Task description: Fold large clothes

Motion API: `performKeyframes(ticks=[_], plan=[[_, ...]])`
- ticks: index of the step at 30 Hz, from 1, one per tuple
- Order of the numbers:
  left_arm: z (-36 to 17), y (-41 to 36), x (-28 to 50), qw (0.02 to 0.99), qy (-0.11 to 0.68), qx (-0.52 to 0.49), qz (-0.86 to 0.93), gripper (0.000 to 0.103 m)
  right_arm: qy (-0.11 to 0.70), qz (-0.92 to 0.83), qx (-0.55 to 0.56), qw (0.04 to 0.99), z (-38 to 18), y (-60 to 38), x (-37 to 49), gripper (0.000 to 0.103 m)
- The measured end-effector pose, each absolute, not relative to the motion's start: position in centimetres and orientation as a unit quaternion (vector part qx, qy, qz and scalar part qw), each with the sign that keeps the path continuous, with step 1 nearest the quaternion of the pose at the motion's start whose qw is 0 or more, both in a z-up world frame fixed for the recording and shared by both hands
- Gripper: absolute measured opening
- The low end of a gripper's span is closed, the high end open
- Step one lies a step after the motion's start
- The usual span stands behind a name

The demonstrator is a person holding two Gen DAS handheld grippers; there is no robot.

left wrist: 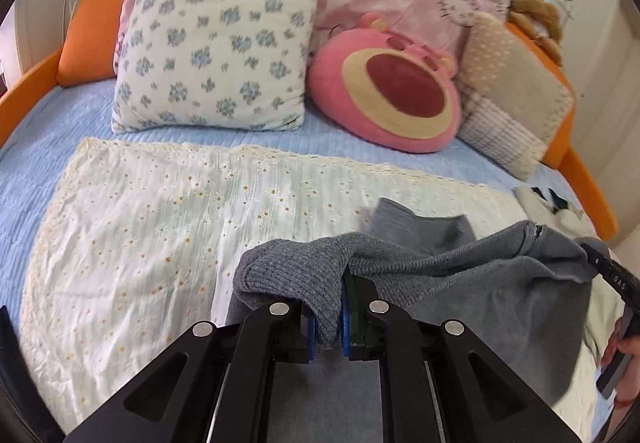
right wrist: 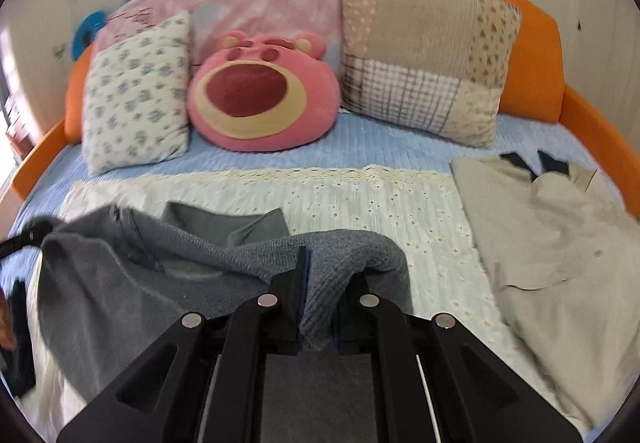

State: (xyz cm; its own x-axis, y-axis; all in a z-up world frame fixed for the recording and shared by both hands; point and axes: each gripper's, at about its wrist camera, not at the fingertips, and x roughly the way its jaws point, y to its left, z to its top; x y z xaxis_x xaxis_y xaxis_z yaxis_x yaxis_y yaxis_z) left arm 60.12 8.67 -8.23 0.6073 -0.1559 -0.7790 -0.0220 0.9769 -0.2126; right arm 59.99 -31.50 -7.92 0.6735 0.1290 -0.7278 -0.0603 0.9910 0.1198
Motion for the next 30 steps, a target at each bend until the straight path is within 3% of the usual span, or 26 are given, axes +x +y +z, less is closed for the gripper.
performKeyframes(ticks=[9,17,21,22,23,24,25,26,27,28,29,30], plan=[[-14.8,10.3,64.0,0.862,0.484,-0.155,-0.008,0.014,0.437,0.029,0.038,0.898,-13.4,-30.0,63.9,0.009],[-16.9,9.1,64.6,0.879,0.462,-0.119,0.005,0.016,0.438,0.006,0.053,0.897,-16.8,-30.3,64.5,0.01],[-17.8,8.0,64.7,0.886,0.457,-0.08,0.023,0.019,0.428,-0.009,0.027,0.904,-18.4,-29.3,64.4,0.016],[-17.4,7.9,64.4,0.892,0.444,-0.078,0.03,0.027,0.44,-0.014,0.016,0.898,-18.8,-28.9,64.6,0.016],[-16.9,7.9,64.1,0.897,0.434,-0.078,0.036,0.05,0.451,-0.018,0.012,0.892,-18.9,-28.8,64.8,0.017],[-16.2,8.0,63.7,0.903,0.42,-0.081,0.042,0.064,0.456,-0.02,0.012,0.89,-18.9,-28.8,64.9,0.02],[-15.3,8.1,63.3,0.91,0.404,-0.085,0.048,0.092,0.463,-0.018,0.019,0.886,-18.4,-28.9,64.8,0.023],[-13.8,8.6,62.4,0.921,0.373,-0.097,0.052,0.096,0.461,-0.008,0.033,0.887,-17.9,-29.2,64.6,0.039],[-12.7,9.0,61.9,0.926,0.357,-0.109,0.048,0.096,0.456,0.001,0.049,0.889,-17.1,-29.6,64.4,0.067],[-11.5,9.4,61.5,0.928,0.349,-0.121,0.045,0.096,0.449,0.002,0.059,0.891,-16.2,-30.0,64.2,0.084],[-10.6,9.6,61.4,0.928,0.347,-0.128,0.041,0.096,0.436,-0.003,0.061,0.898,-15.1,-30.4,63.8,0.096],[-9.7,9.8,61.2,0.928,0.347,-0.133,0.032,0.096,0.412,-0.007,0.061,0.909,-13.4,-31.0,63.2,0.095]])
